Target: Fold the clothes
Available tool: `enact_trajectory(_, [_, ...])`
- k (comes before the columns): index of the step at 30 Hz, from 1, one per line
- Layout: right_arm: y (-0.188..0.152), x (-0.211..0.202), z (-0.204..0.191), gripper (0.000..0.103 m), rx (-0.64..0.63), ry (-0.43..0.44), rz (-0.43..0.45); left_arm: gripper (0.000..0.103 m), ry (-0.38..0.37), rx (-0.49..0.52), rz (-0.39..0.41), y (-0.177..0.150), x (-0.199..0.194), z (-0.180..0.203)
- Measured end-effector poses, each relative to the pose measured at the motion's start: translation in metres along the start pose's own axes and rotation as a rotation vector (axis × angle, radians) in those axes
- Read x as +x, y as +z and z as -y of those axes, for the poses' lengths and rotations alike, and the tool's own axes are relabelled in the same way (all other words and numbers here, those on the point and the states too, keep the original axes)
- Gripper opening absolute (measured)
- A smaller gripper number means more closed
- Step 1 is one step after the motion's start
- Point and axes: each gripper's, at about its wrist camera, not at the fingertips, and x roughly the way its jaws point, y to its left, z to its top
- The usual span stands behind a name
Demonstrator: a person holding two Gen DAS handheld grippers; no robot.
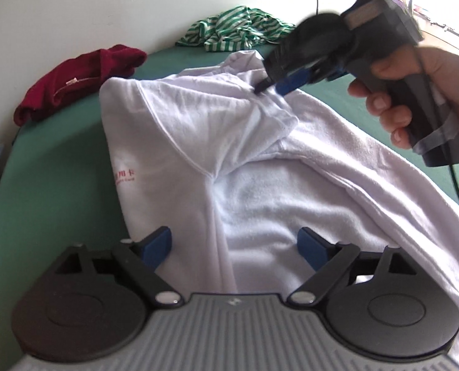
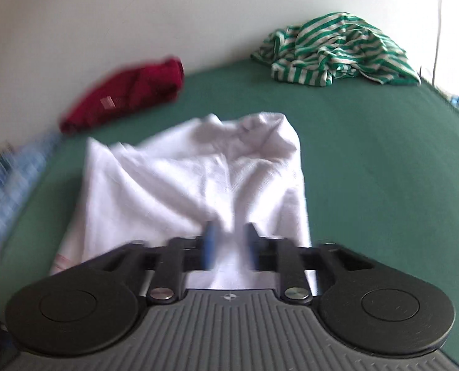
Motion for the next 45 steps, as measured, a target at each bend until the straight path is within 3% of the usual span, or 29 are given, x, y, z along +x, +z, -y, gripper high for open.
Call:
enact_trajectory(1, [-0.002,-0.005,0.0,0.062,0.021,0.016,0.01,0.092,0.0,0.001,0.0,-0.001,-0.001,0.001])
enact_trajectory(3, [-0.007,-0.005,-0.001,0.057,0.036,0.032,-0.03,0.094,0.0,0.004,0.001,-0.004,-0.003,0.002])
enact_trajectory(4, [-0.009,-0.003,0.0,0.039,0.044,0.047,-0.062,0.094,0.0,0.005,0.001,-0.005,-0.003,0.002])
enact_trajectory(5, [-0.011,-0.001,0.0,0.011,0.05,0.063,-0.097,0.095,-0.001,0.006,0.001,-0.006,-0.004,0.003])
enact_trajectory(6, [-0.014,-0.002,0.0,0.001,0.045,0.063,-0.117,0.095,-0.001,0.007,0.001,-0.007,-0.005,0.004])
enact_trajectory(10, [-0.017,-0.01,0.001,0.003,-0.022,-0.042,-0.089,0.098,-0.001,0.012,0.002,-0.012,-0.009,0.006])
enact_trajectory(12, [-0.011,-0.008,-0.002,0.017,-0.059,-0.099,-0.052,0.099,0.0,0.012,0.002,-0.014,-0.01,0.007])
enact_trajectory(14, [0.002,-0.005,-0.007,0.034,-0.037,-0.042,0.013,0.1,0.003,0.005,0.001,-0.014,-0.009,0.006])
enact_trajectory(17, [0.023,0.024,-0.02,0.04,-0.036,-0.031,0.052,0.1,0.006,-0.005,-0.003,-0.014,-0.009,0.006])
enact_trajectory(20, [0.04,0.061,-0.018,0.039,-0.041,-0.058,0.05,0.102,0.019,-0.013,0.0,-0.014,-0.01,0.007])
enact_trajectory(21, [0.043,0.07,-0.015,0.03,-0.039,-0.053,0.031,0.102,0.024,-0.017,0.003,-0.015,-0.01,0.008])
enact_trajectory(22, [0.046,0.076,-0.013,0.0,-0.037,-0.048,0.018,0.102,0.029,-0.021,0.007,-0.016,-0.011,0.008])
enact_trajectory(25, [0.05,0.063,-0.012,0.0,-0.035,-0.037,0.088,0.102,0.046,-0.025,0.035,-0.021,-0.015,0.01])
enact_trajectory(27, [0.052,0.057,-0.008,0.0,-0.02,-0.084,0.124,0.102,0.048,-0.028,0.048,-0.023,-0.016,0.01])
enact_trajectory(30, [0.052,0.068,-0.001,0.002,-0.027,-0.124,0.086,0.102,0.034,-0.029,0.056,-0.024,-0.016,0.009])
enact_trajectory(31, [0.052,0.066,0.0,0.007,-0.03,-0.12,0.089,0.102,0.025,-0.03,0.06,-0.024,-0.016,0.006])
enact_trajectory(32, [0.052,0.061,-0.001,0.024,-0.03,-0.118,0.113,0.102,0.016,-0.031,0.064,-0.024,-0.016,0.004])
enact_trajectory(34, [0.049,0.049,-0.007,0.046,-0.044,-0.154,0.156,0.102,0.01,-0.028,0.066,-0.024,-0.016,0.003])
enact_trajectory(35, [0.047,0.044,-0.01,0.045,-0.056,-0.147,0.165,0.102,0.008,-0.026,0.066,-0.024,-0.016,0.003])
enact_trajectory(37, [0.042,0.037,-0.017,0.044,-0.078,-0.032,0.137,0.102,0.003,-0.025,0.067,-0.023,-0.016,0.002])
enact_trajectory(39, [0.033,0.036,-0.017,0.042,-0.066,0.041,0.059,0.102,-0.002,-0.023,0.068,-0.023,-0.016,0.002])
enact_trajectory(42, [0.018,0.037,-0.005,0.029,-0.039,-0.011,-0.022,0.102,-0.005,-0.021,0.068,-0.023,-0.017,0.002])
enact_trajectory(44, [0.011,0.02,0.006,0.03,0.003,-0.059,0.007,0.102,-0.007,-0.021,0.069,-0.023,-0.017,0.001])
enact_trajectory(45, [0.007,0.01,0.009,0.031,0.022,-0.044,0.014,0.102,-0.007,-0.021,0.07,-0.023,-0.017,0.001])
